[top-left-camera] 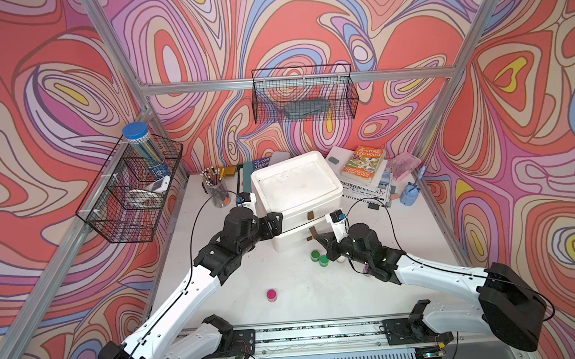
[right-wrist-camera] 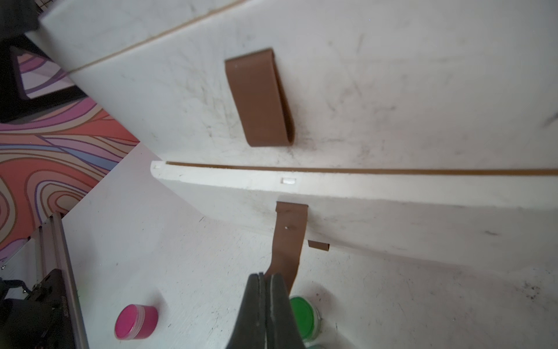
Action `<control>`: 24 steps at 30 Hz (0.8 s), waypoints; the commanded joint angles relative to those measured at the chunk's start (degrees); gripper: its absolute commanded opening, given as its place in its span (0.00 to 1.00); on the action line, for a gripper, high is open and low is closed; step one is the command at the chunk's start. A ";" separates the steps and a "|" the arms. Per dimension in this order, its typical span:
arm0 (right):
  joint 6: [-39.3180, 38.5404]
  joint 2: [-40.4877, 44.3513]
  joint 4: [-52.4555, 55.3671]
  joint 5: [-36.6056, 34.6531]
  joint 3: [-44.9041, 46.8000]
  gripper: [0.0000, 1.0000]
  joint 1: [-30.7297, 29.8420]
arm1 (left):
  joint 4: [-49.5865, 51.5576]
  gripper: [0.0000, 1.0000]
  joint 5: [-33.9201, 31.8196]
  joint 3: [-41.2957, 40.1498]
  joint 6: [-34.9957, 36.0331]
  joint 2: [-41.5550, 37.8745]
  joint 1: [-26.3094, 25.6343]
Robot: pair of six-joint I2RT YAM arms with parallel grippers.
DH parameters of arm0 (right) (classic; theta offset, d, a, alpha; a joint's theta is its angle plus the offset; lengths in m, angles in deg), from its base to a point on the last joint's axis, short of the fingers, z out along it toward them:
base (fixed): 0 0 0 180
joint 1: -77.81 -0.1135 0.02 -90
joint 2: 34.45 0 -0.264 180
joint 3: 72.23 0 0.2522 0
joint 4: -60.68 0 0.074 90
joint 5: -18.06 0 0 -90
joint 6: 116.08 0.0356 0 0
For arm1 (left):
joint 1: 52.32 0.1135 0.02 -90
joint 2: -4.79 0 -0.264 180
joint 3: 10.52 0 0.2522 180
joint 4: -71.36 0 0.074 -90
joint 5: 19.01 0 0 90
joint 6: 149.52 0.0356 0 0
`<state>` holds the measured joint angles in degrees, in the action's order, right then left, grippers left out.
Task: Put the paint cans in the drawer according to color
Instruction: Open the drawer in the storage box.
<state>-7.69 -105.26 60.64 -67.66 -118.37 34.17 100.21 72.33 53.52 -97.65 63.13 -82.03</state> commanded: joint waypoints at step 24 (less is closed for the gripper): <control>1.91 11.57 30.52 0.83 -4.78 0.60 -0.07 | 0.46 0.83 -2.88 2.38 3.10 3.12 -0.22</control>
<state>-8.24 -94.68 83.65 -62.33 -118.96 34.21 98.09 71.79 56.14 -96.51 67.44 -82.25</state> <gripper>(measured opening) 0.536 0.820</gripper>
